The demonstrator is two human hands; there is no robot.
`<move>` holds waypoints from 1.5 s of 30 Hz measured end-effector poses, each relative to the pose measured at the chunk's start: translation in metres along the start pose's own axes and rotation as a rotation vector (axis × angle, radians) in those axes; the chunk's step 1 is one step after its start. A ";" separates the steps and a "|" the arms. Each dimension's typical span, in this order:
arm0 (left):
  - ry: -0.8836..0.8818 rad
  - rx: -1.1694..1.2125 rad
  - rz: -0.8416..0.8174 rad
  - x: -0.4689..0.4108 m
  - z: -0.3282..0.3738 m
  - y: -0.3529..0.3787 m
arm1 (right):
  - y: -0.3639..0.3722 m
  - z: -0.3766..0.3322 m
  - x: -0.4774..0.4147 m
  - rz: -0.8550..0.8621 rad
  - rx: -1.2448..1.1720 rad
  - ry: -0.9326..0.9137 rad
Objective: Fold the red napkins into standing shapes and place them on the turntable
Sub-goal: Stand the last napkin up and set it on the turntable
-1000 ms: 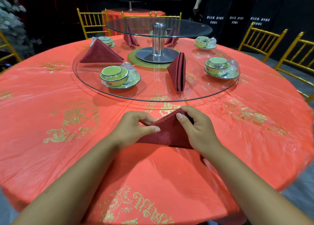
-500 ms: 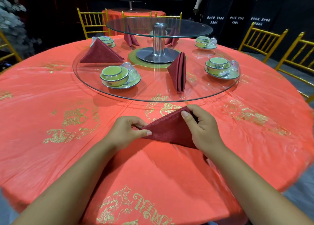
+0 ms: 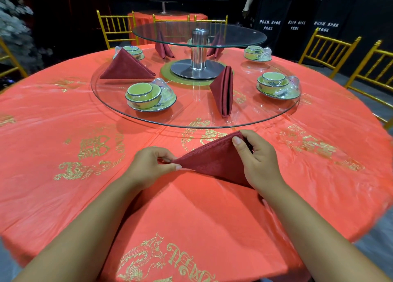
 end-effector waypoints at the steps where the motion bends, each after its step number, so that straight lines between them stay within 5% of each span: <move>1: 0.005 -0.027 0.005 -0.001 0.000 -0.001 | 0.000 0.000 0.000 -0.009 0.003 -0.005; 5: 0.039 -0.112 -0.129 -0.005 0.008 -0.001 | 0.003 -0.003 -0.001 -0.047 0.020 -0.016; 12: 0.088 0.266 -0.259 -0.011 0.051 0.018 | 0.011 -0.010 -0.004 -0.118 0.017 -0.059; 21: 0.049 0.387 -0.200 -0.015 0.058 0.023 | -0.005 -0.004 -0.017 -0.352 -0.017 0.112; 45: 0.041 0.489 -0.155 -0.012 0.049 0.017 | -0.014 0.016 -0.004 -0.451 0.216 0.106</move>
Point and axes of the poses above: each hand's wrist, its own x-axis away from the middle knuckle, its own y-axis out of the palm, z = x × y, the point moved 4 cm from there along -x, towards the middle knuckle, and after that the axes turned 2 degrees about -x, right-handed, at the moved point
